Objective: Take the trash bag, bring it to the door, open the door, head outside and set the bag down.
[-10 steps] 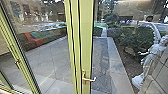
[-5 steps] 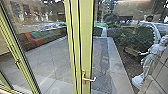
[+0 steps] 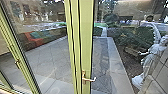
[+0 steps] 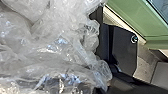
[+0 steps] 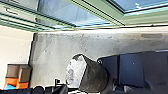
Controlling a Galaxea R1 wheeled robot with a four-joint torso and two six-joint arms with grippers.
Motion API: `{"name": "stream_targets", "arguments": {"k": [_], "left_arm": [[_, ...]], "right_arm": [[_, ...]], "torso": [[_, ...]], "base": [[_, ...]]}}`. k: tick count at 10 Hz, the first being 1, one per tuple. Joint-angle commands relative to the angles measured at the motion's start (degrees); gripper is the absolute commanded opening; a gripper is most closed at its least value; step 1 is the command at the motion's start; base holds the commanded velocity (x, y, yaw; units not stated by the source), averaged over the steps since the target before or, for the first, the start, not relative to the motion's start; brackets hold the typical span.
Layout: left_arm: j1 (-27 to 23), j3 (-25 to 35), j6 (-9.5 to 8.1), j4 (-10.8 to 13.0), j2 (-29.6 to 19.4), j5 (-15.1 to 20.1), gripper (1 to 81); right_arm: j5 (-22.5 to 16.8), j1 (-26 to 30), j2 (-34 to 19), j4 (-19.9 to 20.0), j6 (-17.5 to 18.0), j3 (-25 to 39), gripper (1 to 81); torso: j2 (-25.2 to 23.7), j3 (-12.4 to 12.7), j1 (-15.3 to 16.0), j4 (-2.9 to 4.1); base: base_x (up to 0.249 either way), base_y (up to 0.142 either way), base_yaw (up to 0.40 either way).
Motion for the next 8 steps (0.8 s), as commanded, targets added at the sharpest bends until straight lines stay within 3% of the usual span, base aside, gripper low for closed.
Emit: {"name": "stream_targets", "arguments": {"k": [1,3,6,8], "left_arm": [[-2.43,0.74,-0.01,-0.17,-0.75,4.40,1.0],[-2.43,0.74,-0.01,-0.08,-0.48,4.40,1.0],[-2.35,0.83,-0.01,-0.08,-0.57,4.40,1.0],[-2.43,0.75,-0.01,-0.17,-0.57,4.31,1.0]], "right_arm": [[-10.76,12.62,-9.44,1.31,3.12,7.77,81.1],[-12.52,18.86,-13.24,1.31,8.24,11.47,81.1],[-23.61,32.84,-16.05,0.01,16.27,14.98,81.1],[-29.29,39.17,-15.79,-5.34,24.62,15.95,81.1]], "torso": [[0.00,0.00,0.00,0.00],[0.00,0.00,0.02,0.00],[0.00,0.00,0.02,0.00],[0.00,-0.02,0.02,0.00]], "base": [[0.000,0.000,0.000],[0.000,0.000,0.000],[0.000,0.000,0.000],[0.000,0.000,0.000]]}}
